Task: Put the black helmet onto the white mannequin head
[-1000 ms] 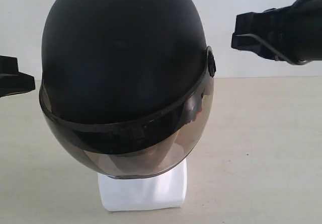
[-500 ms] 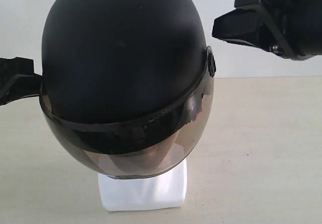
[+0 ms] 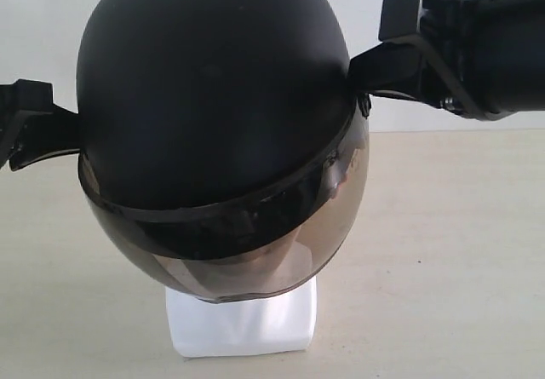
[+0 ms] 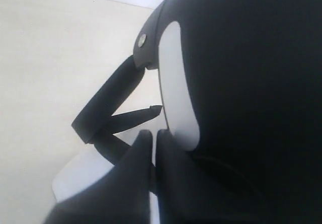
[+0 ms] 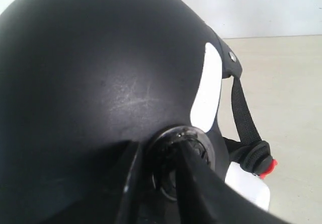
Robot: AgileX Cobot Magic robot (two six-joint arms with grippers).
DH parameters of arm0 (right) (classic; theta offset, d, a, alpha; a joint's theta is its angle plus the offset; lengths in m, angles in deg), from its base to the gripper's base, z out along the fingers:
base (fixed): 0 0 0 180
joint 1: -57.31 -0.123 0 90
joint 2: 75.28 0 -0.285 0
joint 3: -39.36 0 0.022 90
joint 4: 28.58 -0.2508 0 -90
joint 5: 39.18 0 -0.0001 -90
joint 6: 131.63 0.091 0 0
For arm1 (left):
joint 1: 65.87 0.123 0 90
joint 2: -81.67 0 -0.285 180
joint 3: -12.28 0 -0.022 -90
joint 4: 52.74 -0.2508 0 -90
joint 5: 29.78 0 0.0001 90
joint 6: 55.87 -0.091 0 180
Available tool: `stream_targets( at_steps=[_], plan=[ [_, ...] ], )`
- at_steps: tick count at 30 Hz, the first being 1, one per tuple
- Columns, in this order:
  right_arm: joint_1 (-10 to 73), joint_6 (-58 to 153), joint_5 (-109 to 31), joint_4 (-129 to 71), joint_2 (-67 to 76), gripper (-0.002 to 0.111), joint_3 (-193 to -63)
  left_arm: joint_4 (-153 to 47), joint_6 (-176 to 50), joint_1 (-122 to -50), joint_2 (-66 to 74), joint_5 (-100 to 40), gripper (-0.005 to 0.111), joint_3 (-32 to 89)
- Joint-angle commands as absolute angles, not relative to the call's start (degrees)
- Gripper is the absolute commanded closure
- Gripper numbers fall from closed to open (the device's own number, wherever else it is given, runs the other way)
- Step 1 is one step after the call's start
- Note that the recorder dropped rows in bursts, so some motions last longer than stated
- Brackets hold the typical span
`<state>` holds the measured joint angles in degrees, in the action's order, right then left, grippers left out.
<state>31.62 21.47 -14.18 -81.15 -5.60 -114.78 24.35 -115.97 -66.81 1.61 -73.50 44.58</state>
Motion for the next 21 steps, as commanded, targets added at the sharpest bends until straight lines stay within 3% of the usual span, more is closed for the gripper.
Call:
stream_targets(
  at_steps=[1, 21],
  plan=[
    [31.4, 21.1, -15.4, -80.1, -3.9, 0.085, -114.8, 28.6, -117.5, -67.2, 1.6, -78.7, 0.102, 44.1],
    [31.4, 22.1, -14.7, -80.1, 0.2, 0.085, -114.8, 31.8, -118.9, -67.2, 7.6, -79.4, 0.102, 44.1]
  ],
)
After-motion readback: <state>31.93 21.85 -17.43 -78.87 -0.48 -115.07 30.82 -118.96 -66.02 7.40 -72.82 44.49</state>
